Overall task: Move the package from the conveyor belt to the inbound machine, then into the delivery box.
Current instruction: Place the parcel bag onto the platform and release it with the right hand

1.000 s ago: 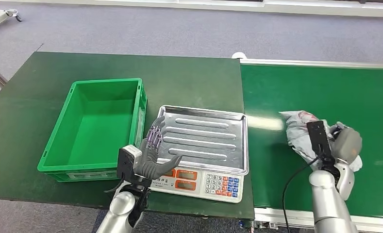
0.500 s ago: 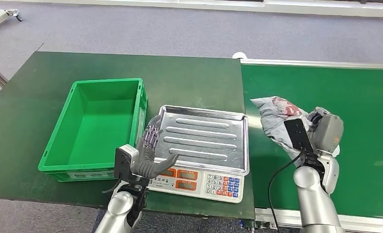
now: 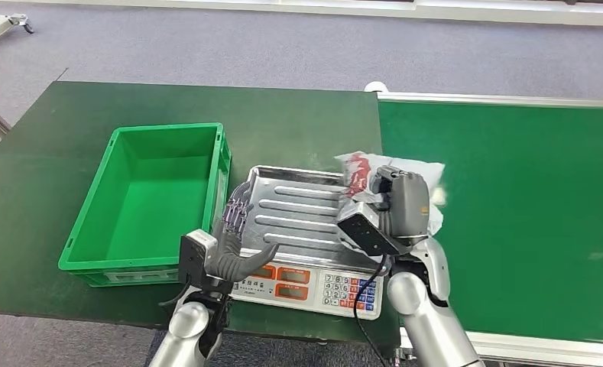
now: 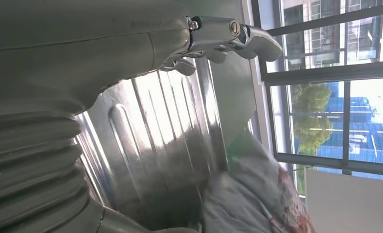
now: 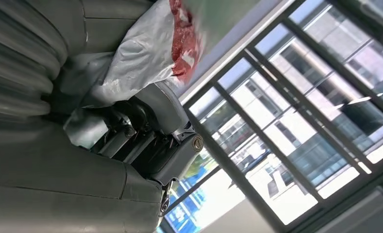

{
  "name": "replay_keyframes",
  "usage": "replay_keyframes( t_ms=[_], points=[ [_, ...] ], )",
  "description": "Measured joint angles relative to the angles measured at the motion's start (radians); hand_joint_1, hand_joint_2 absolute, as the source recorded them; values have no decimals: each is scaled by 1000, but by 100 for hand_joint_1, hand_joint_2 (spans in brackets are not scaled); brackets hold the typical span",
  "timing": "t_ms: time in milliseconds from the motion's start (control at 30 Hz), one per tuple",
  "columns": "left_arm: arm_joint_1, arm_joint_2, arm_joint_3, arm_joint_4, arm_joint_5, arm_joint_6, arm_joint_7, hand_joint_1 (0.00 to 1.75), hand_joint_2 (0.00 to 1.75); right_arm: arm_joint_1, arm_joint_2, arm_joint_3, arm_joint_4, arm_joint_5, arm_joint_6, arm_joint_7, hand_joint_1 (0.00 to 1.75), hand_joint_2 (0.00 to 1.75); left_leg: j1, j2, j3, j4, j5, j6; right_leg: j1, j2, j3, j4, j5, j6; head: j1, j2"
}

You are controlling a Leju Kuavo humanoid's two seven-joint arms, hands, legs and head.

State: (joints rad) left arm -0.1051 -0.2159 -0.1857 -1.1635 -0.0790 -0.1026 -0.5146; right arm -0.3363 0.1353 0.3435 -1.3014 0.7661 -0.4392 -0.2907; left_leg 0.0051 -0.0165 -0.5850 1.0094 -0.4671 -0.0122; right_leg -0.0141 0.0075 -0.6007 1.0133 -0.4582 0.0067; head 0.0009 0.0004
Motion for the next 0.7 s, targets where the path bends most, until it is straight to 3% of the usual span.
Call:
replay_keyframes(
  t_ms=[167, 433, 567, 700],
  points=[
    [-1, 0, 6, 0, 0, 7, 0, 0, 175, -1, 15, 79, -2, -24, 54, -30, 175, 175, 0, 0, -1, 0, 0, 0, -1, 0, 0, 0, 0, 0, 0, 0],
    [-9, 0, 29, -1, 5, 16, -1, 0, 175, -36, 85, 310, 9, -70, 105, -10, 175, 175, 1, 0, -1, 0, 0, 0, 1, 0, 0, 0, 0, -1, 0, 0],
    [-9, 0, 41, 0, 10, 14, -4, 0, 175, -45, 88, 368, 12, -98, 117, 8, 0, 175, 1, 0, -1, 0, 0, 0, 0, 0, 0, 0, 0, -1, 0, 0],
    [-9, 1, 45, 2, -9, 26, -18, 0, 175, -46, 89, 375, 26, -228, 165, 10, 0, 175, 1, -1, -1, 0, 0, 0, 0, 0, 0, 0, 0, -1, 0, 0]
  ],
)
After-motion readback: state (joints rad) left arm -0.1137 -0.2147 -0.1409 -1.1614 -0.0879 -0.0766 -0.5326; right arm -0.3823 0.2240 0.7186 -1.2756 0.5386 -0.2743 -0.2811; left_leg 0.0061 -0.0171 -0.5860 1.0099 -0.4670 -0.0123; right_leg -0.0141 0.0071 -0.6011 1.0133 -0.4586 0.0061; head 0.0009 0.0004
